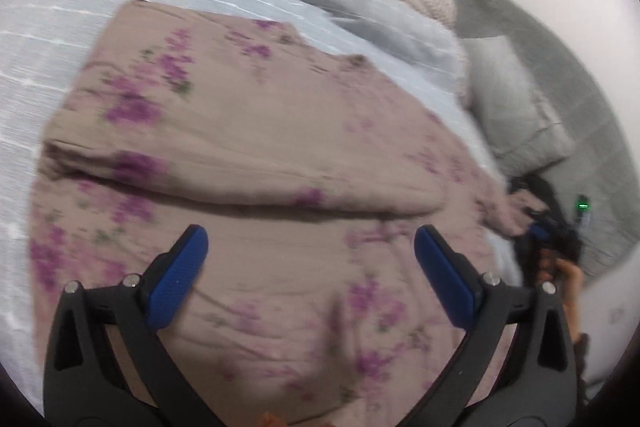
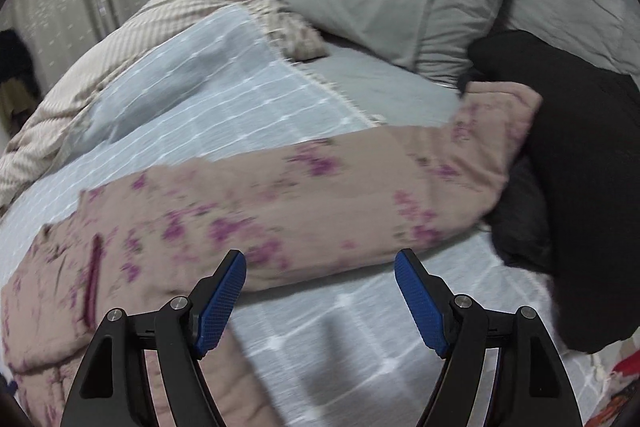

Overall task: Fold large clothes
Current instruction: 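Move the right tool to the other sleeve cuff and grasp it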

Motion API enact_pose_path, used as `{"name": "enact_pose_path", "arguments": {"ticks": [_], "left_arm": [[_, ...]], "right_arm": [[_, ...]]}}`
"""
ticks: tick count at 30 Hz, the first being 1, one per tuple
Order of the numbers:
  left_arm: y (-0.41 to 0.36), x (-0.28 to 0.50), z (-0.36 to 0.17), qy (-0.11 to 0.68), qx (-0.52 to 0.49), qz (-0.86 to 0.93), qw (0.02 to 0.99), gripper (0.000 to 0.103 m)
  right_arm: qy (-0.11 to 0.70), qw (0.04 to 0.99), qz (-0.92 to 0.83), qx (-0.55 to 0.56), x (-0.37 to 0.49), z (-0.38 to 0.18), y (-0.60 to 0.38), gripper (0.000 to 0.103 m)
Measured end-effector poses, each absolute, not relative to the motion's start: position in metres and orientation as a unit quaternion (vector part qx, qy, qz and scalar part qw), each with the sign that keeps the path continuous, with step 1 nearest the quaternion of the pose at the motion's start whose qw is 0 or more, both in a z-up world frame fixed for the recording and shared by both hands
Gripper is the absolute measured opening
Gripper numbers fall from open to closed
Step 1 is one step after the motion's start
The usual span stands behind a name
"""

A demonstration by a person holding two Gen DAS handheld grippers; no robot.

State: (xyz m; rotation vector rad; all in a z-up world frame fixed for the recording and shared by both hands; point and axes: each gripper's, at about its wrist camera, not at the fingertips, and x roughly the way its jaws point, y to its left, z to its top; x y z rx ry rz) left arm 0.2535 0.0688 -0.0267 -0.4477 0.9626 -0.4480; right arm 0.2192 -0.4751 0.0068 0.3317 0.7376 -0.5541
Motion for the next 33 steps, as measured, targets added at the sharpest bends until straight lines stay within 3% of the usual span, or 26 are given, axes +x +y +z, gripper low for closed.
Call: {"name": "enact_pose_path", "arguments": {"ticks": [5,14,16,18,25,26,27,29,33], "left_arm": [[0.060,0.243,-0.017,0.389,-0.225,-0.257,0.855,0.103],[0.044,0.238,-0.009,0.388,-0.148,-0.218,0.883,0.103],[0.044,0.236,-0.007,0.378,-0.133,-0.208,0.892,0.103],[0.042,0.235,-0.006,0.368,-0.118,-0.195,0.901,0.103],[0.036,0.241,-0.016,0.377,-0.075,-0.157,0.910,0.103],[0.037,0.241,-0.017,0.381,-0.075,-0.153,0.909,0.103],[0.038,0.243,-0.019,0.387,-0.076,-0.149,0.907,0.103],[0.041,0.245,-0.019,0.393,-0.083,-0.151,0.903,0.103],[0.046,0.244,-0.018,0.391,-0.089,-0.150,0.904,0.103]], "right_arm": [[0.333,0.867,-0.330,0.168,0.203,0.015,-0.529,0.078],[0.304,0.842,-0.359,0.264,0.192,0.000,-0.624,0.077],[0.307,0.837,-0.357,0.277,0.198,-0.009,-0.635,0.073],[0.318,0.833,-0.365,0.268,0.209,-0.019,-0.644,0.062],[0.339,0.825,-0.393,0.225,0.239,-0.038,-0.652,0.060],[0.339,0.825,-0.396,0.220,0.241,-0.040,-0.653,0.053],[0.340,0.825,-0.399,0.213,0.243,-0.040,-0.653,0.035],[0.341,0.822,-0.410,0.199,0.242,-0.038,-0.652,0.014],[0.309,0.843,-0.395,0.197,0.230,-0.013,-0.641,0.008]]}}
